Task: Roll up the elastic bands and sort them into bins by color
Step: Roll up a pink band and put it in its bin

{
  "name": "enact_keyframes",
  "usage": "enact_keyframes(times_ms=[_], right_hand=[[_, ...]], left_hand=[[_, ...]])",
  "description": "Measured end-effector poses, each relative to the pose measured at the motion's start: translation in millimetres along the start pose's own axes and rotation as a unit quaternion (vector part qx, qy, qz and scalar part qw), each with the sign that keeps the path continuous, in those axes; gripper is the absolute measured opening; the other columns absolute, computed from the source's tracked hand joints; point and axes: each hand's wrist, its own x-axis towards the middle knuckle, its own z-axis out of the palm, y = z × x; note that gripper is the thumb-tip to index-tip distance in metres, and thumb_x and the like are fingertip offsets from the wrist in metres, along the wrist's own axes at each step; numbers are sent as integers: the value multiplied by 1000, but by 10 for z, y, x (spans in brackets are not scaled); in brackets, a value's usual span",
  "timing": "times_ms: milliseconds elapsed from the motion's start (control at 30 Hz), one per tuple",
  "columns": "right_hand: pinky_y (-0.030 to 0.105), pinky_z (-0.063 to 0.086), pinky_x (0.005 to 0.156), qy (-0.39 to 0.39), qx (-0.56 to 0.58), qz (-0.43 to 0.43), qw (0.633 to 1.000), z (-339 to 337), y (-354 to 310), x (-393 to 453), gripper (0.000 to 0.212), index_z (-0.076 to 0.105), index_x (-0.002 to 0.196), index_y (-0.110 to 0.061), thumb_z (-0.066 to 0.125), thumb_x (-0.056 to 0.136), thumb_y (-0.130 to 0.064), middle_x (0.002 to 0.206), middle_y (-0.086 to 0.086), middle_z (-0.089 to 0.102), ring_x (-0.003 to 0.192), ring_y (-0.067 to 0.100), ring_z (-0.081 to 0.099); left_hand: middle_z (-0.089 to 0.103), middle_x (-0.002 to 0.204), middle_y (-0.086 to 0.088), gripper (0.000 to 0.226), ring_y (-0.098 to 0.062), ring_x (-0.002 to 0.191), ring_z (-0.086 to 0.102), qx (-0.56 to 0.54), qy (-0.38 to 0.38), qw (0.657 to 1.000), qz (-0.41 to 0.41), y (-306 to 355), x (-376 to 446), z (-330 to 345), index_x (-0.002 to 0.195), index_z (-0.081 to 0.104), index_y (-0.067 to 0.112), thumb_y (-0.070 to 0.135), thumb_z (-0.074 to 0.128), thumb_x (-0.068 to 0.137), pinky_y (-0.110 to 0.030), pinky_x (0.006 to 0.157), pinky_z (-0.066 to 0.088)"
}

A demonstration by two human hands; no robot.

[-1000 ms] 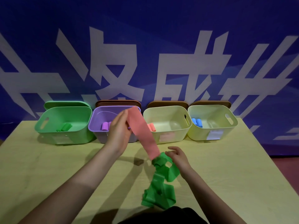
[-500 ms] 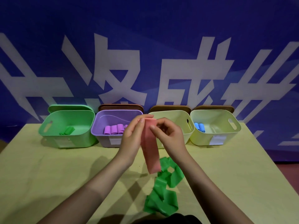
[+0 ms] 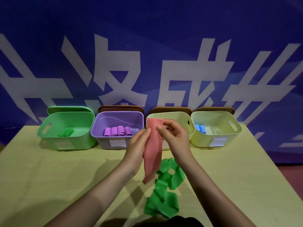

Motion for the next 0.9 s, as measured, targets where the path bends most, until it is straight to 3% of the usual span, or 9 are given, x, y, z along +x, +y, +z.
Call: enact_keyframes(times_ms=[267, 400, 567, 667, 733, 833, 900], right_hand=[[14, 46, 64, -37, -30, -25, 999, -76, 1, -43, 34, 71, 96, -21, 57, 88, 9, 82, -17, 70, 71, -1, 58], [17, 48, 72, -55, -108, -67, 990, -133, 45, -42, 29, 73, 92, -26, 60, 87, -1, 88, -9, 72, 84, 7, 64], [13, 42, 71, -81, -215, -124, 965, -224, 115, -47, 28, 75, 94, -18, 59, 82, 1, 84, -11, 66, 80, 6, 60], [19, 45, 71, -91, -183, -100, 974, -233, 141, -58, 25, 74, 93, -18, 59, 83, -2, 82, -17, 65, 78, 6, 60], [26, 49, 73, -93, -134, -59, 985, -221, 140, -72, 20, 73, 94, -18, 57, 84, -16, 85, -14, 67, 81, 8, 62], [26, 49, 71, -74, -57, 10, 996, -186, 140, -89, 27, 69, 102, -22, 58, 81, -33, 76, -6, 64, 73, 11, 58], [29, 49, 71, -68, -59, 31, 995, -155, 156, -77, 18, 72, 95, -31, 66, 78, -36, 76, -6, 66, 74, 12, 59]], left_hand=[[73, 85, 6, 19, -12, 84, 65, 2, 39, 999, 29, -21, -26, -33, 91, 70, 23, 21, 52, 95, -32, 82, 48], [73, 90, -2, 23, -16, 89, 64, -11, 54, 998, 17, -36, -16, -24, 94, 71, 20, 23, 48, 98, -36, 85, 46], [71, 94, -7, 31, -16, 89, 64, -35, 43, 998, -17, -56, -26, -9, 100, 71, 15, 35, 47, 97, -34, 84, 46], [73, 93, -4, 22, -14, 90, 65, 13, 27, 999, 18, -41, -48, -16, 95, 73, 18, 25, 53, 95, -32, 87, 46], [74, 94, 0, 23, -12, 92, 66, 42, 22, 998, 46, -51, -54, -24, 87, 75, 22, 22, 54, 95, -28, 87, 46], [72, 83, 11, 25, -1, 80, 63, 101, 29, 990, 96, -62, -47, -21, 82, 72, 25, 19, 52, 96, -14, 74, 46], [71, 82, 6, 21, -3, 78, 61, 135, 26, 982, 128, -82, -25, -33, 87, 70, 21, 18, 51, 97, -15, 71, 45]])
